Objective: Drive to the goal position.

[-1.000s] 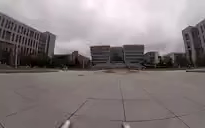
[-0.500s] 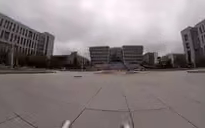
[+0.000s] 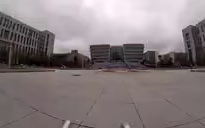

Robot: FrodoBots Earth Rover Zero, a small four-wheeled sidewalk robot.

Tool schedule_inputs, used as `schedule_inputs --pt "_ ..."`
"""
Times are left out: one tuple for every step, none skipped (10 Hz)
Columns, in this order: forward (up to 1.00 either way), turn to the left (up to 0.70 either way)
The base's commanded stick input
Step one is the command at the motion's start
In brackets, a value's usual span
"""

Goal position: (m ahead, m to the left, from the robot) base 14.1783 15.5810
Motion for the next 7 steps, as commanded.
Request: schedule_inputs --pt "1.0 -0.03" --pt "1.0 -0.06" --pt "1.0 -0.07" --pt "1.0 0.0" --pt "1.0 0.0" --pt "1.0 0.0" --pt "1.0 0.0"
